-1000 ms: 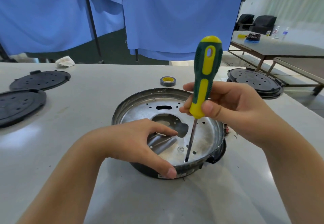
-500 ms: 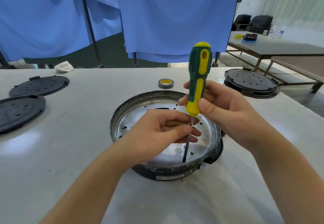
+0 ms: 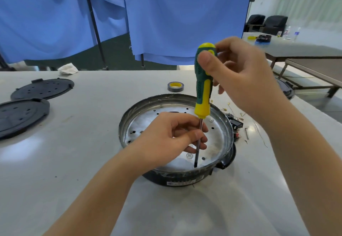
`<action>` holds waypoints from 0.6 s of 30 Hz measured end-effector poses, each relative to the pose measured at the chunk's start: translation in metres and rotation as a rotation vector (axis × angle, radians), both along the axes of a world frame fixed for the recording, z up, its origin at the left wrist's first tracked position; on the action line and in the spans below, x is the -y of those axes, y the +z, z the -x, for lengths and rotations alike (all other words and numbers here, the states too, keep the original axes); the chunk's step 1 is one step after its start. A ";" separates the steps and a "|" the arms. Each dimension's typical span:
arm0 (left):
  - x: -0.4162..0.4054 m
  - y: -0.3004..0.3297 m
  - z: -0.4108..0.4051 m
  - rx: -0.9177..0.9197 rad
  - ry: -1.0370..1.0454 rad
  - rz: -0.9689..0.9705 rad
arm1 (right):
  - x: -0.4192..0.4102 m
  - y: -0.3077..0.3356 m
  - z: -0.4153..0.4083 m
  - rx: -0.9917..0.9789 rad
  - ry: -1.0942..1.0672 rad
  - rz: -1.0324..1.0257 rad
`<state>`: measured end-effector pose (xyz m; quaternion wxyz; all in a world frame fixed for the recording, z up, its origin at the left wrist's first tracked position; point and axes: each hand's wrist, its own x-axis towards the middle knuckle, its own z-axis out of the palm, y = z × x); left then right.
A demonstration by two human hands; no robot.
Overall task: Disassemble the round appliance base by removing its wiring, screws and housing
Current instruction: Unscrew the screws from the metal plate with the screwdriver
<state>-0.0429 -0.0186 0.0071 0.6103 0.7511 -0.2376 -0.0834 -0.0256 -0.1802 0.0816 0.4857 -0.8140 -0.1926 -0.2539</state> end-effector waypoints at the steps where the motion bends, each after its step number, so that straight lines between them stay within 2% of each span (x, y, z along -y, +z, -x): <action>1: 0.000 0.000 0.000 0.001 -0.001 -0.002 | 0.000 0.006 -0.001 0.031 -0.037 0.072; 5: 0.000 -0.001 0.000 0.010 -0.015 0.000 | 0.002 0.023 -0.004 0.132 -0.164 0.340; 8: 0.000 -0.001 0.000 0.012 -0.025 0.014 | 0.007 0.030 0.000 0.084 -0.079 0.379; 13: -0.001 -0.002 -0.002 0.014 -0.016 0.043 | 0.023 0.035 -0.002 -0.004 0.211 0.340; 18: -0.002 -0.005 -0.004 0.019 -0.025 0.054 | 0.038 0.029 -0.012 -0.221 0.689 0.095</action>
